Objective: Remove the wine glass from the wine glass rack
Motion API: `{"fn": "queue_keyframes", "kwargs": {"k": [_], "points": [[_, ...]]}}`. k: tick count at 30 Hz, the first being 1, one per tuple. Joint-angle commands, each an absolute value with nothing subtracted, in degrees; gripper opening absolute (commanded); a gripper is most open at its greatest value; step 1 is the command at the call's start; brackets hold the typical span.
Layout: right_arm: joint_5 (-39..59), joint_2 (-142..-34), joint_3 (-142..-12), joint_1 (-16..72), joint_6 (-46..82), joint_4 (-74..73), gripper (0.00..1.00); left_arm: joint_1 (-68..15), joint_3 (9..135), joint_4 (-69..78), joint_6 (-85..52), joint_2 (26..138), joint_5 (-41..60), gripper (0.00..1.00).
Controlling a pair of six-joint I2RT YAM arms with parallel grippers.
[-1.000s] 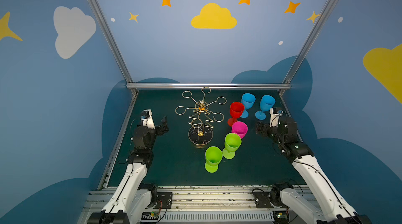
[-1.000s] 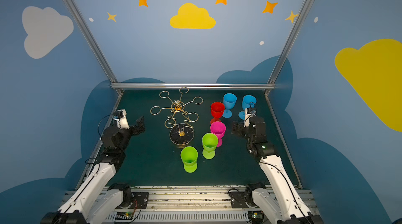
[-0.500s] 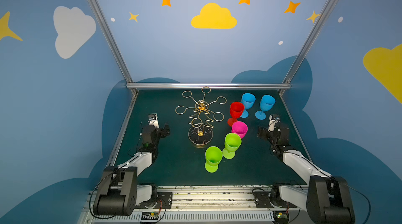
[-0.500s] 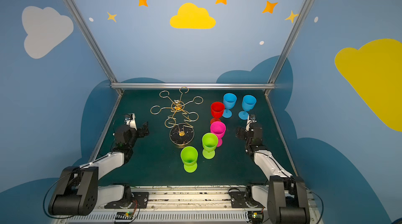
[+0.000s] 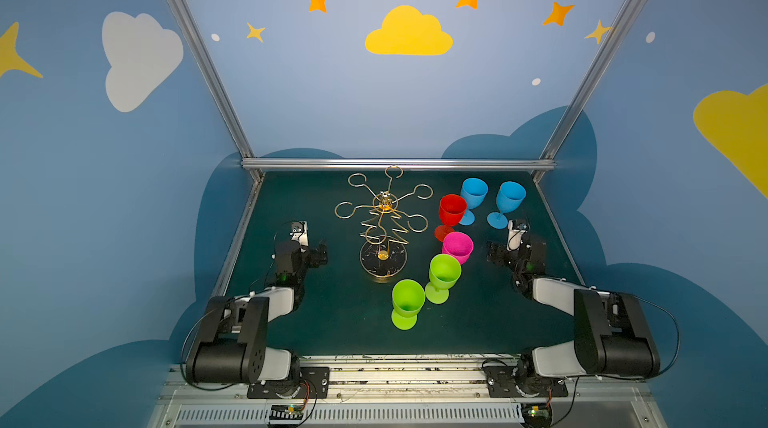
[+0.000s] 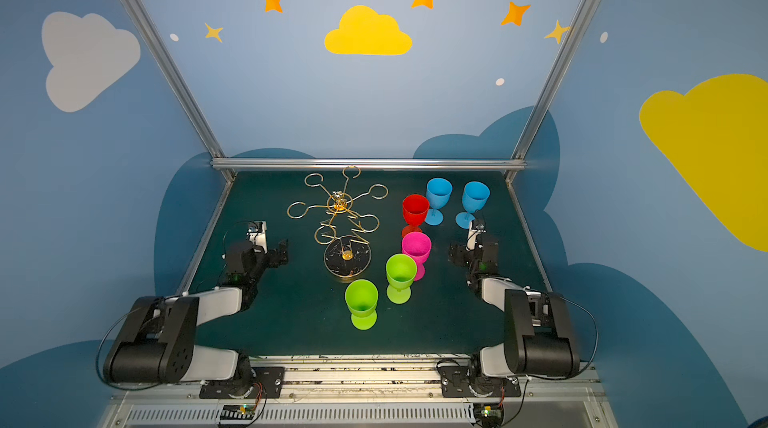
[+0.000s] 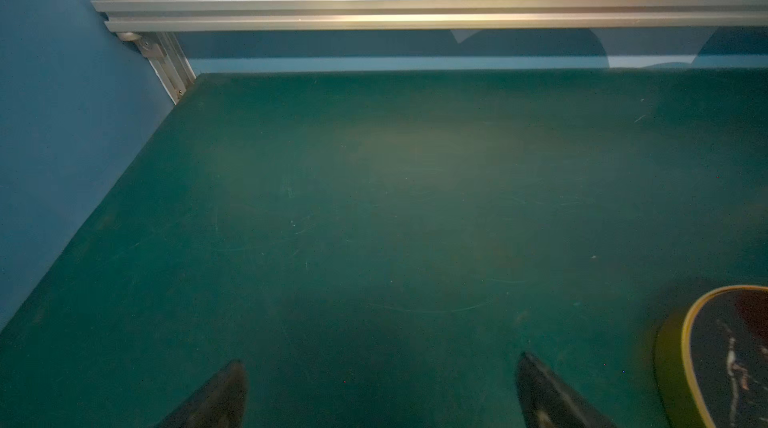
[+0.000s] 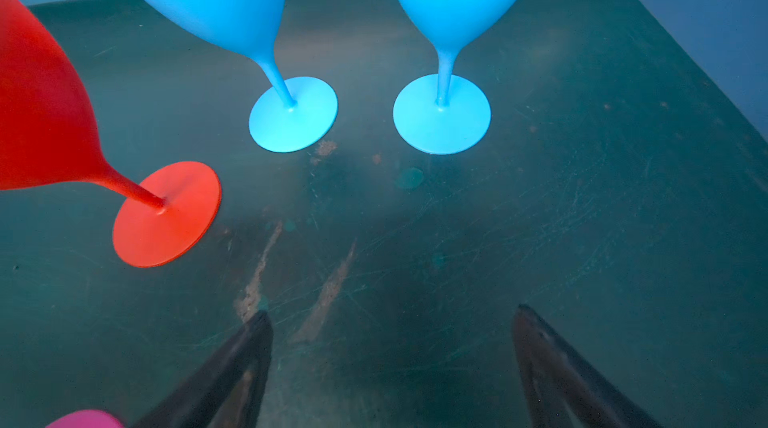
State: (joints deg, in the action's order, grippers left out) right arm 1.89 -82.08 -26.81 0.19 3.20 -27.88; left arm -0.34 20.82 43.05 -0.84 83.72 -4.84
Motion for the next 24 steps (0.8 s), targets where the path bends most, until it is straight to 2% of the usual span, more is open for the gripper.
{"fn": "queue_keyframes", "kwargs": {"k": [1, 4, 24], "points": [[2.78, -82.51, -28.82, 0.01, 3.59, -27.37, 0.89, 0.07, 21.59, 49.22, -0.46, 88.08, -4.59, 0.99], [1.24, -83.00, -29.96, 0.62, 4.14, -25.72, 0.89, 0.72, 23.68, 43.42, 0.00, 87.10, -3.34, 0.99], [-0.97, -83.28, -30.73, 1.83, 3.87, -24.71, 0.89, 1.02, 23.69, 44.04, -0.23, 87.36, -2.81, 0.99]]}}
